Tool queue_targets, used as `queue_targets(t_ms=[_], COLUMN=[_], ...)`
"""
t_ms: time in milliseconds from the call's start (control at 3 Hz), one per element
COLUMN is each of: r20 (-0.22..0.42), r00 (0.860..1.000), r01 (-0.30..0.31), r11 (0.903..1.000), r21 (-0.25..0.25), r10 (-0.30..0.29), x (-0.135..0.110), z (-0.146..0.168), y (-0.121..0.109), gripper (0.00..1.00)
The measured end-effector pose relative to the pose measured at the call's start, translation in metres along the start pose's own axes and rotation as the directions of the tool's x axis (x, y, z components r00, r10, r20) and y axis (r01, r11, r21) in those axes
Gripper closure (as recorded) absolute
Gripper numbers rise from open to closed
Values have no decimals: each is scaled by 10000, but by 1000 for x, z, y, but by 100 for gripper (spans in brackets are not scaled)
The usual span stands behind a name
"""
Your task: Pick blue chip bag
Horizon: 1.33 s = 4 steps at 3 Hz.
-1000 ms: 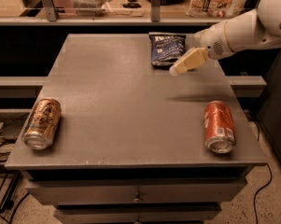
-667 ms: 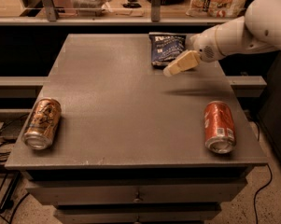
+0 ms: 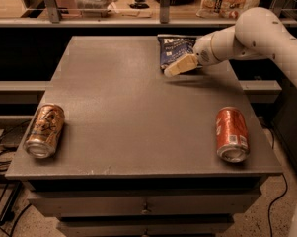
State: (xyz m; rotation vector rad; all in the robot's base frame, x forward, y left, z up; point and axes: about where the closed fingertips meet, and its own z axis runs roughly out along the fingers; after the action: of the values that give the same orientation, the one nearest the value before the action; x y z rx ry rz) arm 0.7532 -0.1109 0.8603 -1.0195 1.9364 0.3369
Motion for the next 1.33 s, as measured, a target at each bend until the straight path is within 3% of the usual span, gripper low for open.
queue_targets(t_ms=[667, 1000, 1333], r20=[246, 429, 798], r00=[9995, 9991, 9922], r01=[-187, 49, 884], r11=[9994, 9984, 9921], r21=[306, 565, 895], r10=[179, -73, -956], x=[1, -9, -41], z=[20, 11, -15], y=[-15, -22, -29], gripper=[41, 64, 87])
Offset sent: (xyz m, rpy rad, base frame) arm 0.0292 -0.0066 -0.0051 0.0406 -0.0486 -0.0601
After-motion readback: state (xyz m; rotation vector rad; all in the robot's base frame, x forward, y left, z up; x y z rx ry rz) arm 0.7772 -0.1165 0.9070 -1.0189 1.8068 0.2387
